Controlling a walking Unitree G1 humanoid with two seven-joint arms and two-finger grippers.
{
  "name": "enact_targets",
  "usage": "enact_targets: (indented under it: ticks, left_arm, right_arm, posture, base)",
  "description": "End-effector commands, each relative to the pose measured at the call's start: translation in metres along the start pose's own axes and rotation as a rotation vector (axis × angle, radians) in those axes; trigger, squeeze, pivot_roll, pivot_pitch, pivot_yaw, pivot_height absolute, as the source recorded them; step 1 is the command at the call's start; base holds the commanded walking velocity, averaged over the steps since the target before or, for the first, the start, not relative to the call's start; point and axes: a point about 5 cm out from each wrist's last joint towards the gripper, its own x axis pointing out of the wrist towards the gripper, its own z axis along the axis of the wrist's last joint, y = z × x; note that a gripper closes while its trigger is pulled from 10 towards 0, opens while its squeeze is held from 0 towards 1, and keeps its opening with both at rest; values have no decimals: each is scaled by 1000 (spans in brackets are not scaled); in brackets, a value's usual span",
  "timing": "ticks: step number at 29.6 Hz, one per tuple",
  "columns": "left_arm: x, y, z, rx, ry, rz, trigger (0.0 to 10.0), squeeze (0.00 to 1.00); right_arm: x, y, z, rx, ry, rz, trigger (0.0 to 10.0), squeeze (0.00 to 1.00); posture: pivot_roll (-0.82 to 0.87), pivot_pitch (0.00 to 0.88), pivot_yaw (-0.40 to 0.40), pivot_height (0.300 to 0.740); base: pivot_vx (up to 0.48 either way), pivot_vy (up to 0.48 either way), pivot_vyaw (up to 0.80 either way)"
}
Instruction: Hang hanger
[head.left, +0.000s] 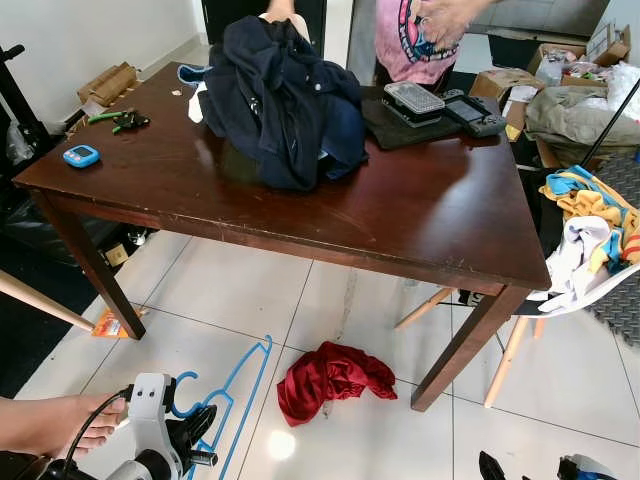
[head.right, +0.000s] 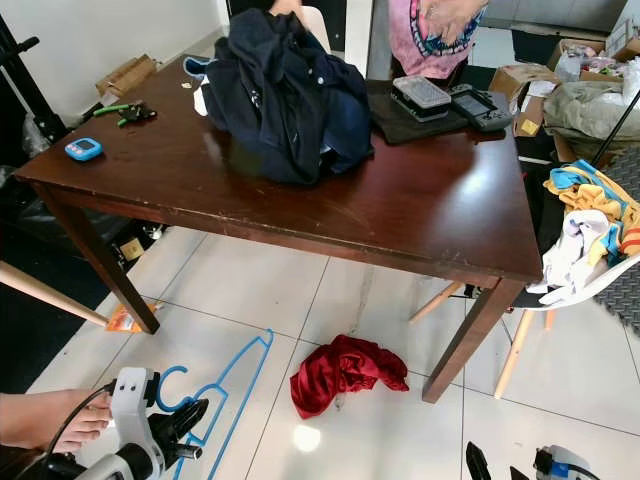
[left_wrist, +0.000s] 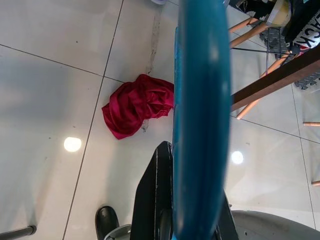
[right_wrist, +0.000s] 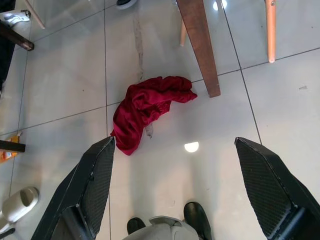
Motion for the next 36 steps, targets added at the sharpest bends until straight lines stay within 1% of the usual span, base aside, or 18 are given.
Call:
enact_targets:
  ticks: [1,6,10,14,19,36]
  left_arm:
    - [-5,3,-7,-10,30,8,10000,0]
    - [-6,3,-8,-10,32,7,10000,0]
    - [-6,3,-9,-11,35,7,10000,0]
    - [-6,3,-9,-11,36,7,10000,0]
    - [-6,4,-9,-11,35,8,10000,0]
    - [-6,4,-9,-12,35,8,10000,0]
  right_arm:
    - [-4,-4,-2,7,-2,-18,10000,0]
    - [-5,-3,-2,6,-5,-15,10000,0]
    - [-8,3,-1,3,-17,-5,10000,0]
    - [-8,4,0,2,-19,-3,10000,0]
    - [-10,10,4,-1,-33,4,10000,0]
    - [-13,21,13,-3,-50,10,10000,0]
  posture:
    - [25,146,-15,740]
    - [24,141,-15,740]
    - [25,132,-16,740]
    - [25,132,-16,740]
    - [26,137,-16,740]
    - [27,147,-17,740]
  base:
    - [0,0,0]
    - [0,0,0]
    - [0,0,0]
    - [0,0,0]
    - [0,0,0]
    - [0,0,0]
